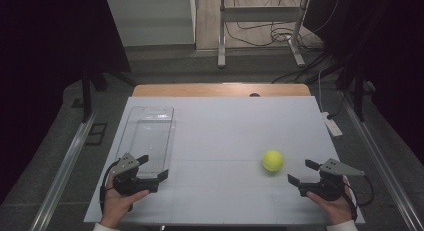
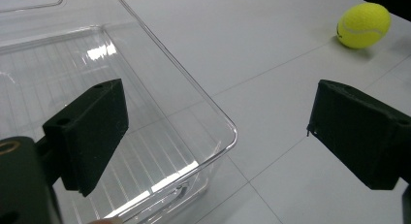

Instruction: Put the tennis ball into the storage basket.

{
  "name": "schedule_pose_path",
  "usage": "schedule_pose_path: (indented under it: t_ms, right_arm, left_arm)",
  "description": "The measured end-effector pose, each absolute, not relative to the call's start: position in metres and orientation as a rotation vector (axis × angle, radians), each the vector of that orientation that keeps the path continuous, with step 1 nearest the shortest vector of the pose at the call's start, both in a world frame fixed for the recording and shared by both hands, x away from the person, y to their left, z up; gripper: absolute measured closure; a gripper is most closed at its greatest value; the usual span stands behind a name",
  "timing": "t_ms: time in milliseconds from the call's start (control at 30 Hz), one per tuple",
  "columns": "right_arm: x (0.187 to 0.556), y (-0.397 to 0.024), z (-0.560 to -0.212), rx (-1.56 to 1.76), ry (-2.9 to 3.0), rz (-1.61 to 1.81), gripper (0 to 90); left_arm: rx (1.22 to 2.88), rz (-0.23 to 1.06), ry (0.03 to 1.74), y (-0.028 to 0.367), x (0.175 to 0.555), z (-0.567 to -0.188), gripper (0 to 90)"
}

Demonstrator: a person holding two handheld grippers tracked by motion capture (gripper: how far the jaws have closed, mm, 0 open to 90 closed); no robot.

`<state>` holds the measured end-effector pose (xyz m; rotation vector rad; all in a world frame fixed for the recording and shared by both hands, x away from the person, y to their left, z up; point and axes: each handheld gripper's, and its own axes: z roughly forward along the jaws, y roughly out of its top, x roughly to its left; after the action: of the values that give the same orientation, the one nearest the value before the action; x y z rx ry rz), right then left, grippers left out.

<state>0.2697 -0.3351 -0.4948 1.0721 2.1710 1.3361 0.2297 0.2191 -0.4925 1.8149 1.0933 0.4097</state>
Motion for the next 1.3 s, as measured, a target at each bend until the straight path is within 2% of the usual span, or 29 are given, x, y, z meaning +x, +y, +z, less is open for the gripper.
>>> schedule_pose_path:
  t_ms: [1300]
  right_arm:
    - [0.268, -0.337, -0.495, 1.063, 2.181, 1.337, 10.1]
  left_arm:
    - [1.82, 0.412, 1.056, 0.207, 0.23, -0.48, 8.5]
